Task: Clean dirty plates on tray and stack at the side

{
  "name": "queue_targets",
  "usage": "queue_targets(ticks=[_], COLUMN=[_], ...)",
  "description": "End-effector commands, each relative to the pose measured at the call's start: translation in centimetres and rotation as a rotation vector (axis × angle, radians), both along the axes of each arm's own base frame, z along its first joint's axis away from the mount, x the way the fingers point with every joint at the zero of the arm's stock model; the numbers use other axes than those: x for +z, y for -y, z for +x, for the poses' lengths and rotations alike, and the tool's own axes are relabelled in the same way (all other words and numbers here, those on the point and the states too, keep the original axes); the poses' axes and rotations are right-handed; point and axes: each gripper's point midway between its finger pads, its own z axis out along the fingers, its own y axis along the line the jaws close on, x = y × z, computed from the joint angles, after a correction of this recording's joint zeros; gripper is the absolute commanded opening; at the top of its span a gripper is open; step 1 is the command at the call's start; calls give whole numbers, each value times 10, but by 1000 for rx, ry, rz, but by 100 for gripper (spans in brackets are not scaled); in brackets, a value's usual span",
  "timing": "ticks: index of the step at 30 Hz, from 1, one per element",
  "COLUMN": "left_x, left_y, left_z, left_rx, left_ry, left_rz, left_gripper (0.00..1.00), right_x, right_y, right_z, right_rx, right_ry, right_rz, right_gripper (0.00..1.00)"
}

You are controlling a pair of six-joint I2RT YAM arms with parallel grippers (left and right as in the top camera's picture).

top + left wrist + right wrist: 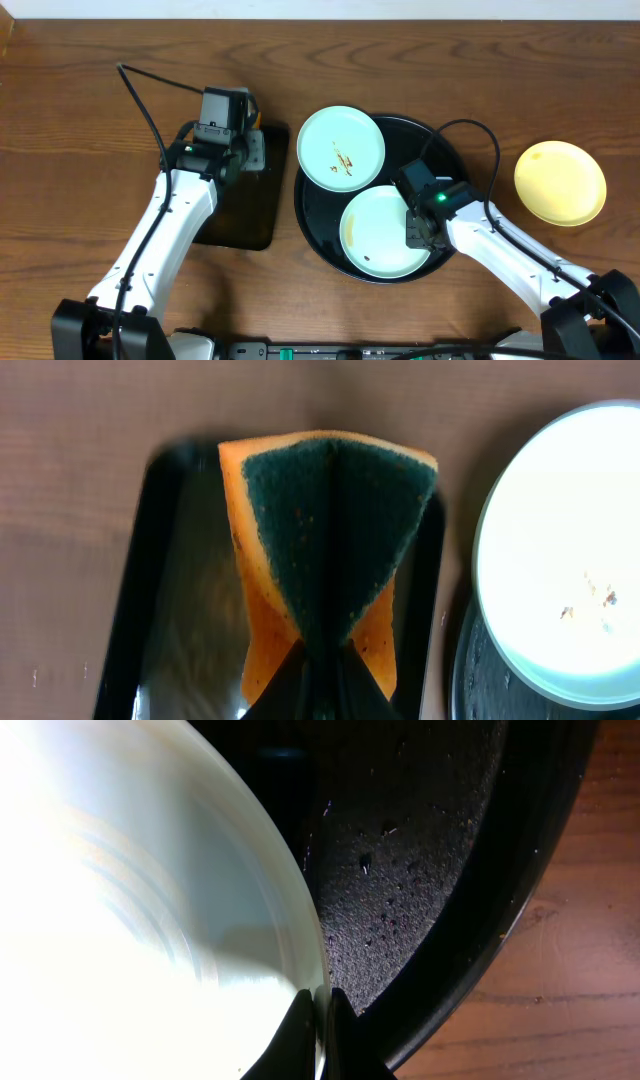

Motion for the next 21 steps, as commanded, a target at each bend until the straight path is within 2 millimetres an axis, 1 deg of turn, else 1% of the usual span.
queue_targets(ticks=[1,4,8,12,16,21], left_x=[-9,-27,-42,-44,-44,-46], left_y=[2,5,4,4,10,13], left_z=[-10,-23,-28,-30,-33,-38], left_rx=[25,12,14,13,-3,-11], left_ry=[-70,-164,-224,-235,-252,-274], left_rz=[-25,-36,-22,-21,-54,-70], left_gripper=[8,8,8,8,8,8], right_x=[2,2,2,2,2,2], right_y=[-3,-3,-3,-3,-4,-4], right_z=[3,3,2,2,2,2], right_rx=[-10,-10,-10,-9,-9,-9], right_ry=[8,7,6,5,4,4], right_rz=[5,6,5,5,8,8], right_gripper=[1,1,1,1,1,1])
